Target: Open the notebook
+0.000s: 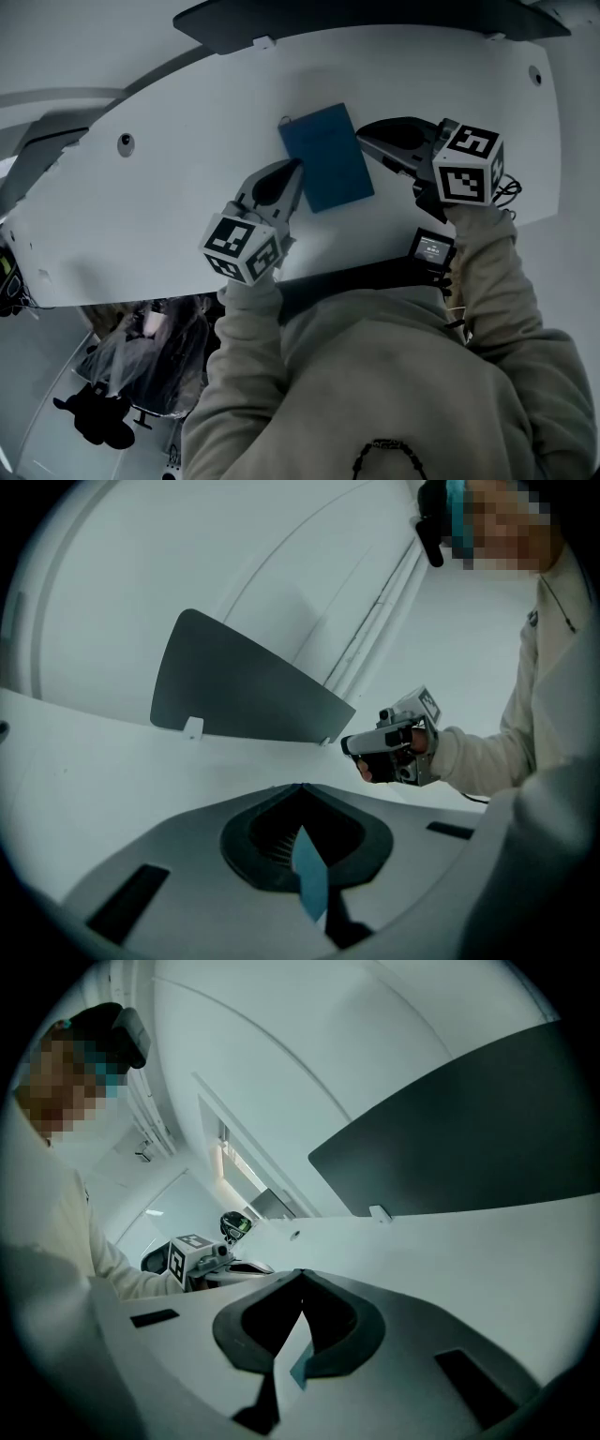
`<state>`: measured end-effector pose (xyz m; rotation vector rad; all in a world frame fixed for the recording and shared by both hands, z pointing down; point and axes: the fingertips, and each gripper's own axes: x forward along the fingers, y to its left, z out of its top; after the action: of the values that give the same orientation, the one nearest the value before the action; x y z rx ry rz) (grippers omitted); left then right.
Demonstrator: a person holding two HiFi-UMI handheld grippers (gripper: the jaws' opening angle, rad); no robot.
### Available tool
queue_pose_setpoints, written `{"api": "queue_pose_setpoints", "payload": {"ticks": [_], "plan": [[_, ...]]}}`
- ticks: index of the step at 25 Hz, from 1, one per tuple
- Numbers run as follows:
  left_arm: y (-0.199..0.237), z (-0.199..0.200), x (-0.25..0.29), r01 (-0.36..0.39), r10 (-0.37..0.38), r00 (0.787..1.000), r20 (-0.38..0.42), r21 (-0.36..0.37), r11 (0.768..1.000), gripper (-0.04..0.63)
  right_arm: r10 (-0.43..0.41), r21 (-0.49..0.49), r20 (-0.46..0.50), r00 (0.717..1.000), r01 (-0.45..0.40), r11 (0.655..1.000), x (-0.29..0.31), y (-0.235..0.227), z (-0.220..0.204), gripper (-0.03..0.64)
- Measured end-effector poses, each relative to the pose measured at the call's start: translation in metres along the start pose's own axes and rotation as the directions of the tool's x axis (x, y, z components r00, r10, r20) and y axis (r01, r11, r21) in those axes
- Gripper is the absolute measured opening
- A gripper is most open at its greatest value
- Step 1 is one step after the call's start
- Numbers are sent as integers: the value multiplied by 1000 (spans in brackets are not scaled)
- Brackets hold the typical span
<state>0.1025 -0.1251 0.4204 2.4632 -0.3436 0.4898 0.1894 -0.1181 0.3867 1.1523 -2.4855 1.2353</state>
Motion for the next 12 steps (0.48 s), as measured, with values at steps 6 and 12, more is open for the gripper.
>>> {"api": "queue_pose_setpoints", "payload": {"ticks": [6,12], "plan": [[8,-12,10,17,-19,999,-27,-51,999,2,-36,10,-58,998,36,999,8,-21,-18,21],[12,-35,26,21,-24,994,-110,-37,999,2,-69,28,-94,993,72,997,13,-43,-37,21]]}}
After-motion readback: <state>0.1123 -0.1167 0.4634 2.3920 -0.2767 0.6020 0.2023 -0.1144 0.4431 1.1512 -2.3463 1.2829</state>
